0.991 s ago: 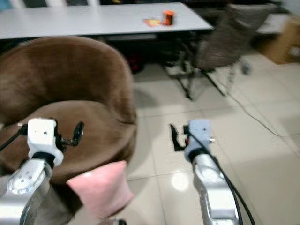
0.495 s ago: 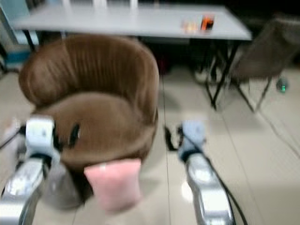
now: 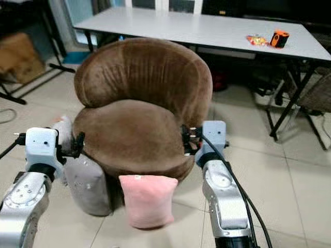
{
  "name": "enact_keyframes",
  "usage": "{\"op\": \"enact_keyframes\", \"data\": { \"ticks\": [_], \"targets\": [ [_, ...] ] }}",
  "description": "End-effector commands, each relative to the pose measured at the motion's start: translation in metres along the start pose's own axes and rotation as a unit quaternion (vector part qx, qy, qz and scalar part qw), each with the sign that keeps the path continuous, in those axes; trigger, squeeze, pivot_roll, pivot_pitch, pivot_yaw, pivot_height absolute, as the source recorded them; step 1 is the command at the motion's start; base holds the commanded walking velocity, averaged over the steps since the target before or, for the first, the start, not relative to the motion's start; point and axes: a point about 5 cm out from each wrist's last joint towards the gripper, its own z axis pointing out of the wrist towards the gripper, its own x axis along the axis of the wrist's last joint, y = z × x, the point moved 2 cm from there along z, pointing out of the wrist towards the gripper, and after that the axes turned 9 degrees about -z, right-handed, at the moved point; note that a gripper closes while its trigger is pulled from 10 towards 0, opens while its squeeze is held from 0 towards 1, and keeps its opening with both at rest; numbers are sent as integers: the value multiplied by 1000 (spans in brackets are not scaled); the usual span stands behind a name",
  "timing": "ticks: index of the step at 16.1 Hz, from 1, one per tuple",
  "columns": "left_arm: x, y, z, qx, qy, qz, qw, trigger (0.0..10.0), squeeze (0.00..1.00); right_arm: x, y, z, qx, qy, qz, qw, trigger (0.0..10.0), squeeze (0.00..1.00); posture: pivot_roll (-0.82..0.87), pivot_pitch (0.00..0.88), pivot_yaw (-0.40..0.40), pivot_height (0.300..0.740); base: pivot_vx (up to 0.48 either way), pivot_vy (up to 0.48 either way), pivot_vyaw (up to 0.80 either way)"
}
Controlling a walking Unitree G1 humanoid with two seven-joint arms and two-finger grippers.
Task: Move the pillow to the sofa from floor
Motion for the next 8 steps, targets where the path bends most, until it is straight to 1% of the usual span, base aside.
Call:
{"op": "enact_keyframes", "data": {
  "ticks": [1,3,4,5,6,7,8],
  "targets": [
    [0,8,2,-17,2,2,1000,10000,0,-1,10,2,-19,-3,-1,1000,10000,0,-182,0,24,740,0,-480,0],
    [1,8,3,-23,5,0,1000,10000,0,1,8,4,-11,4,16,1000,10000,0,-184,0,24,740,0,0,0],
    [7,9,3,-31,34,10,999,10000,0,4,0,4,22,13,-3,1000,10000,0,-184,0,20,740,0,0,0],
    [7,9,3,-31,34,10,999,10000,0,4,0,4,22,13,-3,1000,10000,0,-184,0,20,740,0,0,0],
    [8,10,3,-36,38,4,999,10000,0,5,-2,3,27,18,-20,999,10000,0,-179,0,12,740,0,0,800],
    [7,11,2,-39,35,-5,999,10000,0,5,-3,3,24,16,-24,999,10000,0,-177,0,10,740,0,0,800],
    [7,10,1,-38,35,-15,999,10000,0,3,-4,4,28,12,-17,999,10000,0,-173,0,3,740,390,0,800]
  ]
}}
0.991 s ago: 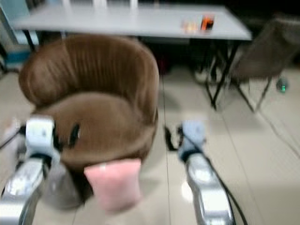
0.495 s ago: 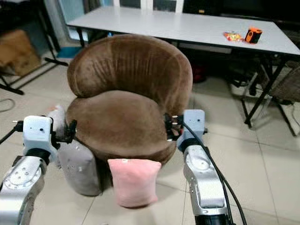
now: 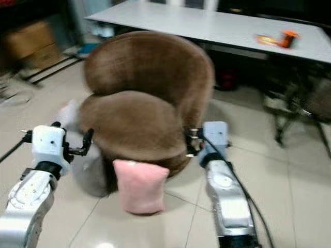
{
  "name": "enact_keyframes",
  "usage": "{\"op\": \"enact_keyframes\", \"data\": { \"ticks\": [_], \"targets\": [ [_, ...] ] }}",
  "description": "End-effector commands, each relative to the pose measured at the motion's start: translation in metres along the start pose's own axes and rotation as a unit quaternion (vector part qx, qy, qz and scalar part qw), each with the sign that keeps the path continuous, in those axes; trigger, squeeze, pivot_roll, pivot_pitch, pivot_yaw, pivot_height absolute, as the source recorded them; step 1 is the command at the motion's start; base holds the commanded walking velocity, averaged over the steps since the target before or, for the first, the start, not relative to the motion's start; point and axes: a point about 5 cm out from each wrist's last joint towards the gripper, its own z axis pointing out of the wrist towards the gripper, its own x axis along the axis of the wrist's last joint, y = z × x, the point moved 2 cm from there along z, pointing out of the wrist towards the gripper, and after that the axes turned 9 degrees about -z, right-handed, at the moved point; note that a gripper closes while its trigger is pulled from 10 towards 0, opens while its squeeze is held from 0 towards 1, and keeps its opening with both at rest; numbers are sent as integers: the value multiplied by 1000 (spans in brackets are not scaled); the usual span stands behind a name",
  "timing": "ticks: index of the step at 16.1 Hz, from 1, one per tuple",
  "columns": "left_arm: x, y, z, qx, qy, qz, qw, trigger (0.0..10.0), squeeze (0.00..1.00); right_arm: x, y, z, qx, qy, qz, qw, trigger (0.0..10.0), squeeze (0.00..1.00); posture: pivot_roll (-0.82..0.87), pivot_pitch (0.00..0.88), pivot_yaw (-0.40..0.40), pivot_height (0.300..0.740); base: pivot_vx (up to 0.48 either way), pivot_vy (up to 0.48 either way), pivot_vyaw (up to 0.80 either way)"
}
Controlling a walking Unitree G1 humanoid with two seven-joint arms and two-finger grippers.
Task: Move the pillow to the sofa from floor
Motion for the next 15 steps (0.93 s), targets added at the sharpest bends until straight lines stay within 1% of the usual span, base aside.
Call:
{"op": "enact_keyframes", "data": {
  "ticks": [1,3,7,15],
  "targets": [
    [1,-1,-1,1,3,-7,1000,10000,0,2,1,2,4,6,-4,1000,10000,0,-172,0,2,740,416,0,800],
    [0,-3,-1,5,4,-8,1000,10000,0,1,0,2,6,2,-5,1000,10000,0,-172,0,2,740,416,0,672],
    [-1,-4,-1,4,2,-4,1000,10000,0,-4,2,3,-5,-18,10,1000,10000,0,-172,0,3,740,417,0,0],
    [0,-4,2,-7,2,9,1000,10000,0,-7,2,3,-12,-20,14,1000,10000,0,-165,0,10,740,407,0,0]
  ]
}}
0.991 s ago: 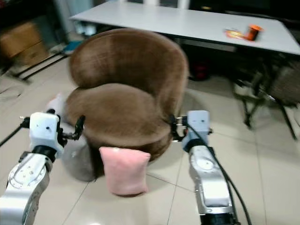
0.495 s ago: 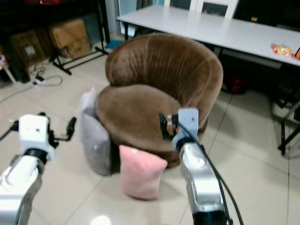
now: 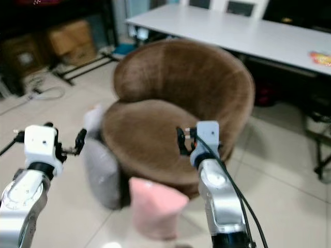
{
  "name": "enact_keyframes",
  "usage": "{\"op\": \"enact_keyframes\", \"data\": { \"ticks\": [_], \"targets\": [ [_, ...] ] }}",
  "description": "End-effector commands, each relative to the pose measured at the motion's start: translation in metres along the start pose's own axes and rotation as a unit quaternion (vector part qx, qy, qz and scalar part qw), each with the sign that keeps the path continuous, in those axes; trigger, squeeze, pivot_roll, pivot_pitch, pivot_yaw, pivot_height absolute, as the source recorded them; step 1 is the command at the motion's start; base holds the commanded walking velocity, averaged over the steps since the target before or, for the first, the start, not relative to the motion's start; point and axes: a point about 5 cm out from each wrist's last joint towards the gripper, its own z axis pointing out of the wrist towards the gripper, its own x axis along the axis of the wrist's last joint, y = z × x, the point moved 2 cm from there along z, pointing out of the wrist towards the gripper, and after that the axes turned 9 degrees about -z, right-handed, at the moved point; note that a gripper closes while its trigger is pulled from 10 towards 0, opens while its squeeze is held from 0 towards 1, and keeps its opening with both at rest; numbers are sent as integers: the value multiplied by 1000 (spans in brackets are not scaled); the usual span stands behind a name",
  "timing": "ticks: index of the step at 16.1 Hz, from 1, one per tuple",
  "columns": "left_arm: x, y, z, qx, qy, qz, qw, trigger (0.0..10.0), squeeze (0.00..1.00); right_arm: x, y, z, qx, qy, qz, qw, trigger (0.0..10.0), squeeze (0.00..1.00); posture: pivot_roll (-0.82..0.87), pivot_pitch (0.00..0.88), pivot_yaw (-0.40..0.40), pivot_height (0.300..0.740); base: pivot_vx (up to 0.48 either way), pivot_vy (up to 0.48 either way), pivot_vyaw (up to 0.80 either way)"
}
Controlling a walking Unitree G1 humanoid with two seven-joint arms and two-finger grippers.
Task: Move the pillow to the sofa from floor
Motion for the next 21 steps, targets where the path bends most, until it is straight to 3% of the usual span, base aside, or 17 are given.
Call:
{"op": "enact_keyframes", "data": {
  "ticks": [1,4,11,21],
  "targets": [
    [1,3,0,-10,2,5,1000,10000,0,-1,3,0,-3,-2,4,1000,10000,0,-163,0,8,740,352,0,0],
    [-4,2,-3,-6,-5,24,1000,10000,0,-7,-5,-4,55,-11,27,998,10000,0,-164,0,13,735,0,0,0],
    [-7,-6,-5,-5,-1,36,999,10000,0,-10,2,-8,47,-9,26,999,10000,0,-167,0,11,685,0,0,0],
    [-3,-8,-5,9,4,13,1000,10000,0,-10,-1,-4,59,-13,17,998,10000,0,-155,0,-2,605,0,0,0]
  ]
}}
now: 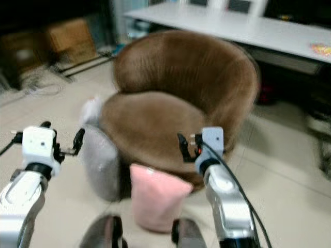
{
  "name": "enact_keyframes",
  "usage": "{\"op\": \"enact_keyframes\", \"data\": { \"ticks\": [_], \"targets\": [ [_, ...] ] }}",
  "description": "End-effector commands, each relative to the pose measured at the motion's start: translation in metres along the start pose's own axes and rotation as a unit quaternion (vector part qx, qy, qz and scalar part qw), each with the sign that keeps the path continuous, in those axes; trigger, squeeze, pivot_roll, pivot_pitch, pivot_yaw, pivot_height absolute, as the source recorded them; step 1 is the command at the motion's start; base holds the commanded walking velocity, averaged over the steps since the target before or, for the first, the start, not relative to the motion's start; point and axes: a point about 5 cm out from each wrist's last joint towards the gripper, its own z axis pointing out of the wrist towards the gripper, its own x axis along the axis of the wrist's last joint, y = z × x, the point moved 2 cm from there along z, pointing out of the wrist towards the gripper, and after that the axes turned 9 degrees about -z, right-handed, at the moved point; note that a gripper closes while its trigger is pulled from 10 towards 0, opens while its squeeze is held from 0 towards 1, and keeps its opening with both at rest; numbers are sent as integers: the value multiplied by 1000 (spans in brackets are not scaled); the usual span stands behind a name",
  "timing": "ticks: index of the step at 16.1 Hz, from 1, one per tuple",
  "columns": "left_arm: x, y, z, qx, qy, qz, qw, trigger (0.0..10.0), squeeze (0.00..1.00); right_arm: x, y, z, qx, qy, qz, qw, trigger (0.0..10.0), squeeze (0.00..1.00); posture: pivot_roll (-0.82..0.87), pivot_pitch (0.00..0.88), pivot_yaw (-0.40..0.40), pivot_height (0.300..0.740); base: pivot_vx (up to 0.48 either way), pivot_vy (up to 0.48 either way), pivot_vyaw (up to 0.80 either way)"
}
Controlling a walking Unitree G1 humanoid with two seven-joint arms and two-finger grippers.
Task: Move the pillow to the sofa from floor
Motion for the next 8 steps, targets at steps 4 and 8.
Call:
{"op": "enact_keyframes", "data": {
  "ticks": [4,8],
  "targets": [
    [4,2,3,-6,8,-4,1000,10000,0,1,-2,3,2,-4,-11,1000,10000,0,-153,0,-9,575,0,0,0],
    [5,2,1,-15,13,-17,1000,10000,0,4,-4,7,7,-2,-33,999,10000,0,-152,0,-13,575,270,0,170]
  ]
}}
